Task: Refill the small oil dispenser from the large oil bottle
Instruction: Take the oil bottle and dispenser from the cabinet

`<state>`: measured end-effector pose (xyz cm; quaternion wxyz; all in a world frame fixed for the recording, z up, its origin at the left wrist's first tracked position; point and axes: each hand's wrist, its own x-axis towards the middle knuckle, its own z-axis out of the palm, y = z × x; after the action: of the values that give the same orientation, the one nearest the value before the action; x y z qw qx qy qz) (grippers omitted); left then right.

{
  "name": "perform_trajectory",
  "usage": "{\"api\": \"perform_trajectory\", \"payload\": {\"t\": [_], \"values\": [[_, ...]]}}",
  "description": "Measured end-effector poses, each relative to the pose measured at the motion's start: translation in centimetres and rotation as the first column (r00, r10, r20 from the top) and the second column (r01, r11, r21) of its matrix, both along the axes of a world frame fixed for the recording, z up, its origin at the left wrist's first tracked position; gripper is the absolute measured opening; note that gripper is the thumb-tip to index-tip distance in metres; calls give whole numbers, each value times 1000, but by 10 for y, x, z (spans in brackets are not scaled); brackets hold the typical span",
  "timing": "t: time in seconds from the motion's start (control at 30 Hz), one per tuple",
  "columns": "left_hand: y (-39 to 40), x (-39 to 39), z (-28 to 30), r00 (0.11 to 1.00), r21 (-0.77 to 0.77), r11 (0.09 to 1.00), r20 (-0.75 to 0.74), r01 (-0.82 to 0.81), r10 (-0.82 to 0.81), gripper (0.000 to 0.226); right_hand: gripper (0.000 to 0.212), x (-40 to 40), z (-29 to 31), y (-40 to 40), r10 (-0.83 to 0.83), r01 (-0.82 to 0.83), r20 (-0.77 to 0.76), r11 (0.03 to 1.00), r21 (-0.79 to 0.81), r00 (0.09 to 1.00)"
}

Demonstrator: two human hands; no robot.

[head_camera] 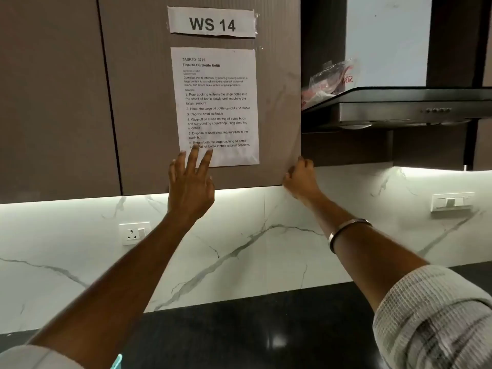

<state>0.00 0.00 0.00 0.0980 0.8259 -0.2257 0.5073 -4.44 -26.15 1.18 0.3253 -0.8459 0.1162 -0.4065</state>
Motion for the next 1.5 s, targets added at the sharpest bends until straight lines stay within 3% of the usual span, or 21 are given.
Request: {"api": "perform_trajectory", "payload": {"t": [0.13,0.33,0.5,0.73,0.87,1.13,1.37,1.5], "values": [[-14,2,-3,1000,-5,1000,1,-27,27,61,62,18,-4,-18,95,-92,-16,984,152,995],[-20,6,-7,1000,-9,1000,5,-23,23,62,57,35,1,-34,97,-115,69,929,350,993],[-17,6,-6,999,-19,999,14,-36,36,61,50,31,6,-32,139,-199,154,835,514,978],[-18,0,-3,999,-30,999,26,-32,32,62,63,41,9,-43,179,-278,214,675,683,960],[-21,-2,-7,1000,-20,1000,8,-24,24,62,80,40,10,-49,226,-313,218,619,720,949],[-38,-18,1,999,-4,1000,34,-28,28,61,64,23,11,-55,273,-394,285,597,699,919],[-55,-46,17,998,-27,999,51,26,-24,61,40,-12,9,-48,308,-427,297,667,611,904],[-65,-64,28,996,-40,998,67,56,-53,61,33,-37,8,-39,387,-514,339,629,583,857]]}}
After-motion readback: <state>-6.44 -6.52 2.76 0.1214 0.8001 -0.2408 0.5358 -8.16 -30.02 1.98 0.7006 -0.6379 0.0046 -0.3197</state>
